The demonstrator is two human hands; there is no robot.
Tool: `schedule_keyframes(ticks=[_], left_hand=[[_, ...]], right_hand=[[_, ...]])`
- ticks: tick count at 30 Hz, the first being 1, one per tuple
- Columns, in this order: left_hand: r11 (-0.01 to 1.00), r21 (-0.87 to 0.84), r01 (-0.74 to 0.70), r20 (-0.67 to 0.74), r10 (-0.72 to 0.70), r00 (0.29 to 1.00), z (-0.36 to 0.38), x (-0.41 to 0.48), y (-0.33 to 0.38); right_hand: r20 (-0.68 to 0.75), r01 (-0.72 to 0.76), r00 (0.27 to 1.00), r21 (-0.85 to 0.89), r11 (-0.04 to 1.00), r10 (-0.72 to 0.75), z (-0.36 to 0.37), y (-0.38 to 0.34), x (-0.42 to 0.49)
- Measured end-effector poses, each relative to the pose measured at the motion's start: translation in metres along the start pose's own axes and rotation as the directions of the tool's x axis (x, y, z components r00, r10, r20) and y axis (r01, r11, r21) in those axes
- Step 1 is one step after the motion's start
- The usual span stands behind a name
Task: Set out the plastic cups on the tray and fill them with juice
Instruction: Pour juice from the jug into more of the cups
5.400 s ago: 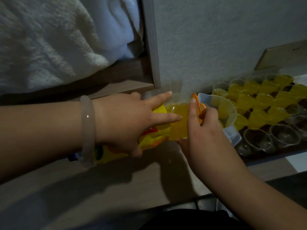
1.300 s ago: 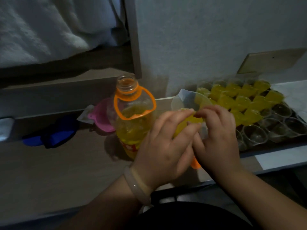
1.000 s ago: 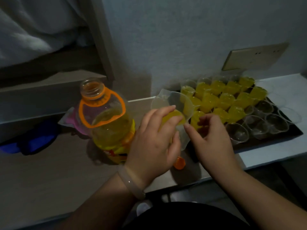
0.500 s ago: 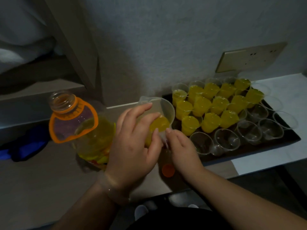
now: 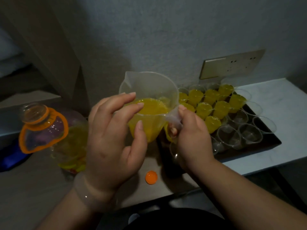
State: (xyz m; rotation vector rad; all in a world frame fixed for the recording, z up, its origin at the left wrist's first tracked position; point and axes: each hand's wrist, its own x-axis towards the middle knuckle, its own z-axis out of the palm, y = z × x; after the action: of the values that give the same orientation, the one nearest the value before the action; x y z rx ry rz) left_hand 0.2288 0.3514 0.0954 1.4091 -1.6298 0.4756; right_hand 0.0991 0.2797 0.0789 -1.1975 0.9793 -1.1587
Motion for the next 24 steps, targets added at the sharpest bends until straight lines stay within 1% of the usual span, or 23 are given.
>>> schedule_keyframes(ticks=[3,8,11,13,16,19,20,22,24], left_hand=[[1.000,-0.019,-0.018,-0.040,0.017,0.999,0.005,0.006,0.011],[1.000,-0.004,0.024,-0.028,-0.025,0.999,0.027,0.007,0.025],[0.998,0.016,0.061,0.007,-0.062,0.998,0.044,0.004,0.030],[0.997,0.027,0.076,0.043,-0.077,0.996,0.054,0.004,0.032],[0.996,0.029,0.083,0.124,-0.086,0.989,0.067,0.008,0.029],[0.997,0.013,0.080,0.174,-0.081,0.981,0.080,0.016,0.023],[0.997,0.005,0.073,0.177,-0.072,0.982,0.084,0.019,0.020],[0.998,-0.012,0.054,0.171,-0.051,0.984,0.089,0.027,0.014],[0.999,-0.024,0.035,0.150,-0.031,0.988,0.092,0.035,0.007]], right_hand=[[-0.046,-0.017,0.999,0.122,0.992,0.023,-0.016,-0.017,0.006],[-0.099,-0.005,0.995,0.037,0.999,0.009,-0.046,-0.038,0.017],[-0.099,0.005,0.995,0.029,1.000,-0.002,-0.059,-0.041,0.025],[-0.122,-0.004,0.993,0.005,1.000,0.004,-0.065,-0.040,0.029],[-0.166,-0.009,0.986,0.039,0.999,0.016,-0.071,-0.036,0.037],[-0.185,0.006,0.983,0.011,1.000,-0.004,-0.074,-0.037,0.046],[-0.201,0.016,0.980,0.028,0.999,-0.010,-0.074,-0.037,0.050],[-0.209,0.017,0.978,0.121,0.993,0.009,-0.074,-0.038,0.058],[-0.230,0.010,0.973,0.143,0.990,0.023,-0.074,-0.040,0.065]])
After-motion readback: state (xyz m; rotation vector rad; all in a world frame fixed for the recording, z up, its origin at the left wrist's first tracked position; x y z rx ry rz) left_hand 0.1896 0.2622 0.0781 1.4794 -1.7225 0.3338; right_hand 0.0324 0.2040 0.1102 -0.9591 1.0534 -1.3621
